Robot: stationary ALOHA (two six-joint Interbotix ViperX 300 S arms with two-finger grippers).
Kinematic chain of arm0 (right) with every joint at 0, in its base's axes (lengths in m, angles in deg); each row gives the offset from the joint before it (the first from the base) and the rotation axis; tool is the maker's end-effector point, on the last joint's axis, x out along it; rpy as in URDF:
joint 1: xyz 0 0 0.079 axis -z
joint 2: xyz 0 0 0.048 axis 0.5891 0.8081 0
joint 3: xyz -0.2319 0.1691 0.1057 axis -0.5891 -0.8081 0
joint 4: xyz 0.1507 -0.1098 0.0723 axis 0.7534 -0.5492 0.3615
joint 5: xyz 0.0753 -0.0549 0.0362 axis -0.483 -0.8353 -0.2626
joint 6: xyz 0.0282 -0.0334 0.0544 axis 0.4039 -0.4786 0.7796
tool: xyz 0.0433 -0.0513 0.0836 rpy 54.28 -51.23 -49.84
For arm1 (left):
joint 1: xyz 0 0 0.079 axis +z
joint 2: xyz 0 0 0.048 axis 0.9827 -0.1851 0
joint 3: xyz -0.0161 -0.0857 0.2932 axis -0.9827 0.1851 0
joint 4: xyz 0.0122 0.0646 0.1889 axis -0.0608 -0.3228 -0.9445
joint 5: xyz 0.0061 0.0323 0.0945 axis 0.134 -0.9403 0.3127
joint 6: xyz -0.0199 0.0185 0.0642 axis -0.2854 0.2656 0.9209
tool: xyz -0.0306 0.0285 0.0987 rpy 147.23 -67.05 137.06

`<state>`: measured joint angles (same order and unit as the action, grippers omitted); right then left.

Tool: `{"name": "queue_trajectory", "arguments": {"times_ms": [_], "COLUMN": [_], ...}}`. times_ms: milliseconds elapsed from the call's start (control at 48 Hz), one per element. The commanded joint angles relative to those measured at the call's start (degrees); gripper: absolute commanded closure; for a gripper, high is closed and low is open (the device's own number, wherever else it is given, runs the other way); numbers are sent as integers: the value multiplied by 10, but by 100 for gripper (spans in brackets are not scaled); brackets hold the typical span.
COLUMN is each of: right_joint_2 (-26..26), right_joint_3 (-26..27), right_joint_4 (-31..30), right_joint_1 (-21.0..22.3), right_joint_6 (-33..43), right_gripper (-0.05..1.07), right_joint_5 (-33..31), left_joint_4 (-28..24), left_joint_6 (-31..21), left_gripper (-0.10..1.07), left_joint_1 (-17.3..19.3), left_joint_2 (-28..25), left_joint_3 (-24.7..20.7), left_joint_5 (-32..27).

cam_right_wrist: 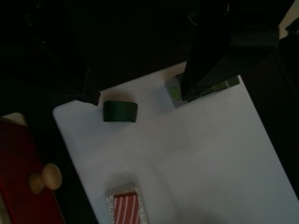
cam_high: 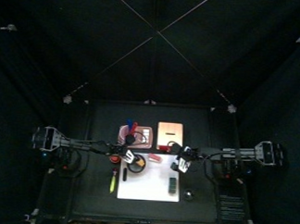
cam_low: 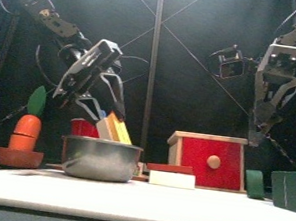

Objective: Put egg sushi into bowl

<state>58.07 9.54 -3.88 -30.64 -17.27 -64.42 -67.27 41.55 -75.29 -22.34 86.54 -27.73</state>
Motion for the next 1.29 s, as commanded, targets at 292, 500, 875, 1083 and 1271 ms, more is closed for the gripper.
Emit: {"name": "queue_trajectory", "arguments": {"times_ms": [292,500,875,1083,1271], "right_joint_2": [-5,-6,-6,-5,-5], "right_joint_3": [6,5,5,1,-1], "right_joint_4": [11,12,15,18,20], "right_joint_1": [0,-3,-4,-4,-4], "right_joint_6": [-1,-1,-1,-1,-1], "right_gripper": [0,0,0,0,0], "right_joint_5": [3,3,3,4,4], "left_joint_4": [-19,-25,-59,-72,-72], "left_joint_6": [1,2,2,1,2], "left_gripper": [16,16,16,15,10], "left_joint_1": [2,1,-4,-4,-5], "left_joint_2": [4,12,-28,-29,-21], "left_joint_3": [-16,-20,-44,-56,-54], "left_joint_5": [1,2,-45,-54,-46]}}
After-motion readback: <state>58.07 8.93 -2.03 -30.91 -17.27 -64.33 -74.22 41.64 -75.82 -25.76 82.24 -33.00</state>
